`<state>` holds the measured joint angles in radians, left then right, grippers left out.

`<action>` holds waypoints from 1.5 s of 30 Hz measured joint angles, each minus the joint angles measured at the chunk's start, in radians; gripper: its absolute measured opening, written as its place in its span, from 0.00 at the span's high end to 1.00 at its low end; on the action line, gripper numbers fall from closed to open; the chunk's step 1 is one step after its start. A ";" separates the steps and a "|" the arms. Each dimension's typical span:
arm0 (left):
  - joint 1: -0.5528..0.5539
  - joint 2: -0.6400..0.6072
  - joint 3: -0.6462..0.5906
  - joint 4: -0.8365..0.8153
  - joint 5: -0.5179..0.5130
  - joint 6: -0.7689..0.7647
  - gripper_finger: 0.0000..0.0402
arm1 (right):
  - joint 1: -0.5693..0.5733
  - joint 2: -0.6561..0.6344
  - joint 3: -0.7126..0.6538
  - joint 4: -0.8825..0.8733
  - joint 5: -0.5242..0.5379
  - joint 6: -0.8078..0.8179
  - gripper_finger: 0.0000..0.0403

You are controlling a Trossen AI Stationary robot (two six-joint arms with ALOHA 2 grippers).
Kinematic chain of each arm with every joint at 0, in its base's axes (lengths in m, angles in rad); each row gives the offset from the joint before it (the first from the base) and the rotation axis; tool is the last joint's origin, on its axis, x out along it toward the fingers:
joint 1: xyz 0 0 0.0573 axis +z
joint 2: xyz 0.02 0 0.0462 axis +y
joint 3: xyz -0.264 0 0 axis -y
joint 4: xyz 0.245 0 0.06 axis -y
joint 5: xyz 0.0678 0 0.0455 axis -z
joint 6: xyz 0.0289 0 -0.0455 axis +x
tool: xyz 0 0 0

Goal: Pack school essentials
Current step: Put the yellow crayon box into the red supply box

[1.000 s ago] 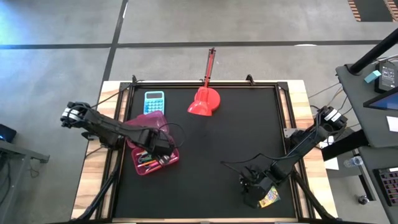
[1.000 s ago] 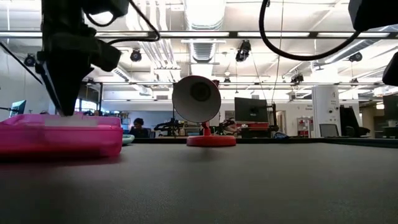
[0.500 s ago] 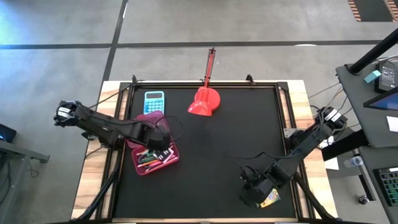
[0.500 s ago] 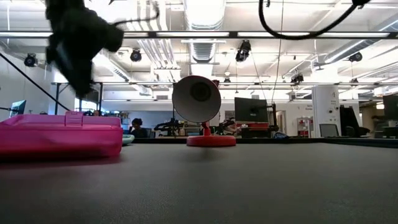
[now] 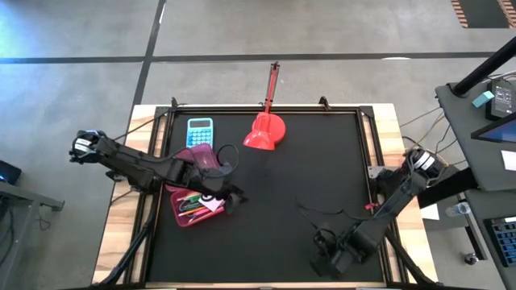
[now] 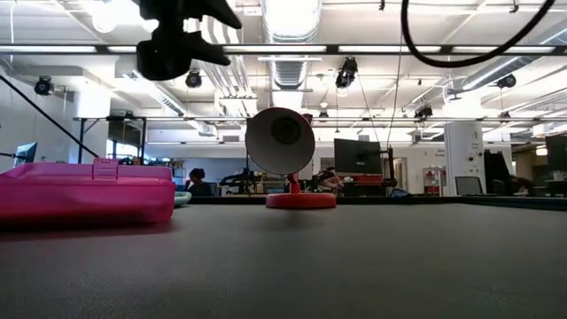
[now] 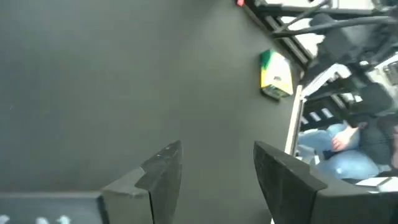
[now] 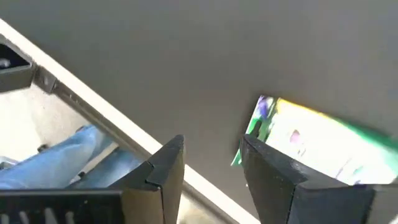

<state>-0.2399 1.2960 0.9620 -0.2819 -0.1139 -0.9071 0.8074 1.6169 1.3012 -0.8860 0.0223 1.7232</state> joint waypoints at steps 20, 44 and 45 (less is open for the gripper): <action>-0.005 0.031 -0.004 0.118 0.004 0.034 0.55 | 0.057 0.176 0.063 -0.011 -0.225 0.332 0.64; -0.080 0.031 -0.005 0.211 0.105 0.185 0.55 | 0.056 0.394 0.307 0.001 -0.232 0.506 0.64; -0.084 0.030 -0.005 0.211 0.105 0.186 0.55 | 0.056 0.404 0.318 0.001 -0.232 0.503 0.64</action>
<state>-0.3243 1.3263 0.9569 -0.0714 -0.0093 -0.7213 0.8635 2.0214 1.6195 -0.8846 -0.2094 2.2257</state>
